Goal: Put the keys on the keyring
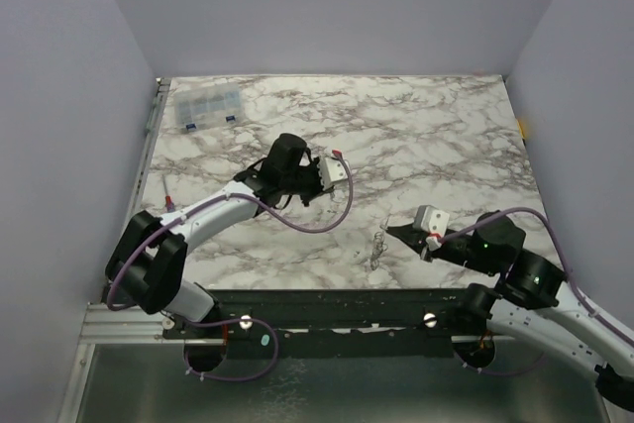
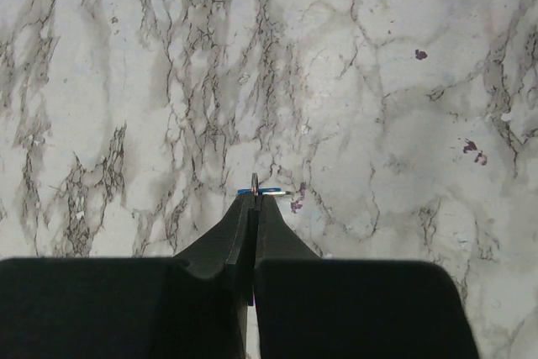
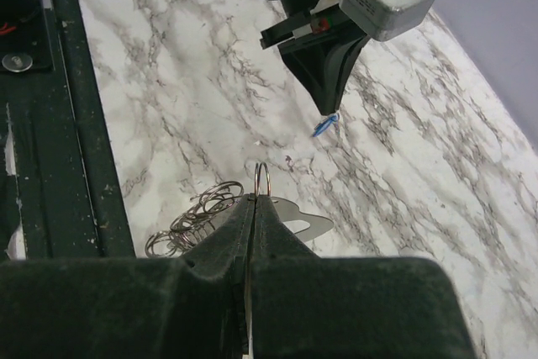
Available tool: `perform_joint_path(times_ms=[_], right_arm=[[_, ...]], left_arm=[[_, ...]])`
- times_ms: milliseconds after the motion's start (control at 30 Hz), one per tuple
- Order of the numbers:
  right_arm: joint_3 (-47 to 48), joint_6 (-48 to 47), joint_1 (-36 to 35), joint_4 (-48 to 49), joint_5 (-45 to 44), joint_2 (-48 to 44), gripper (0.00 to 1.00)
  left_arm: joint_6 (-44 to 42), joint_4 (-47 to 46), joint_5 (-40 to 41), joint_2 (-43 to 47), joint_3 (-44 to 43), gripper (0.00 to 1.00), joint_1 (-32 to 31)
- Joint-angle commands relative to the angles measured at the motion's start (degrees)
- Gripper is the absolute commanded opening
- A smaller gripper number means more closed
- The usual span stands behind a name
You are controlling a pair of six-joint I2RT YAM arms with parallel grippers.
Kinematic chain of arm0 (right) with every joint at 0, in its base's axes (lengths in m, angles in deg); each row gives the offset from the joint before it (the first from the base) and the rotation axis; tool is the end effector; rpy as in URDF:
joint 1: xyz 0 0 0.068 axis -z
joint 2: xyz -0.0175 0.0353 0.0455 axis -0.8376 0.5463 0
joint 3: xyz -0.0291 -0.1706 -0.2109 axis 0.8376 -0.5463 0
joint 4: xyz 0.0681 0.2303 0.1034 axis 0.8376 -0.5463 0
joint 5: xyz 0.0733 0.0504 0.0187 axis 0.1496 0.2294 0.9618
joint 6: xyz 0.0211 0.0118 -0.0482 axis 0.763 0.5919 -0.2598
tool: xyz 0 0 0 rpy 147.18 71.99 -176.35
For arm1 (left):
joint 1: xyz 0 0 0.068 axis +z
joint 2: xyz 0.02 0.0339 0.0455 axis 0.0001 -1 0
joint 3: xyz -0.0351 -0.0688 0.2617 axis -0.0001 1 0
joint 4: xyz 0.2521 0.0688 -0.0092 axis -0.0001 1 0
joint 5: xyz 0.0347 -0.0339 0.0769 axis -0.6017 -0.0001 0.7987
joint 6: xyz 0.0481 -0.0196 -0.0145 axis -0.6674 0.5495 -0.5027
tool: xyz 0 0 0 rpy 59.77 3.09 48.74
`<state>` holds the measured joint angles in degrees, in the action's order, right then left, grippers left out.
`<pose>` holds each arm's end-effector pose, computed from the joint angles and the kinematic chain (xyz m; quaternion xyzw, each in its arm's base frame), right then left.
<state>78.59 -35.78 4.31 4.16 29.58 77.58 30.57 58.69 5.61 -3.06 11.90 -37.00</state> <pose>0.0645 0.0957 0.3104 -0.5069 0.5782 0.2467 0.5898 0.2493 -0.2087 0.2398 0.5878 0.6472 -0.2277 0.4288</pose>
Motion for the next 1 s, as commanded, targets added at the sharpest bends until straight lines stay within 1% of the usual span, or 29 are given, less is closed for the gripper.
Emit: perform_joint_path(times_ms=[0, 133, 200, 300, 333, 433, 767, 967], right_arm=[[-0.14, -1.07, -0.58, 4.33, 3.35, 1.54, 0.00], [0.29, -1.00, -0.51, 4.74, 4.70, 3.73, 0.01], [1.07, -0.87, -0.51, 4.35, 5.32, 4.73, 0.01], [2.03, -1.44, -0.51, 3.95, 5.98, 5.75, 0.00], [2.04, -1.94, -0.51, 4.16, 6.18, 6.02, 0.00], [2.52, -3.06, -0.50, 4.16, 7.02, 7.45, 0.01], [6.02, -4.75, -0.51, 2.15, 12.46, 14.15, 0.01], [6.01, -3.72, -0.50, 3.97, 19.64, 14.80, 0.01]], left_arm=[[5.14, -1.70, -2.85, 4.52, 3.21, 0.00, -0.79], [7.98, -4.76, -2.88, 8.89, 6.74, 0.00, -0.77], [11.02, -7.41, -2.33, 10.98, 8.66, 0.00, -0.78], [15.72, -11.18, -3.61, 13.71, 11.04, 0.00, -0.80], [16.13, -11.58, -3.91, 14.40, 11.50, 0.00, -0.80], [15.24, -11.69, -5.10, 16.43, 12.58, 0.00, -0.77], [14.27, -14.99, -3.74, 21.91, 16.93, 0.00, -0.75], [13.74, -17.13, -7.05, 25.49, 18.77, 0.00, -0.80]])
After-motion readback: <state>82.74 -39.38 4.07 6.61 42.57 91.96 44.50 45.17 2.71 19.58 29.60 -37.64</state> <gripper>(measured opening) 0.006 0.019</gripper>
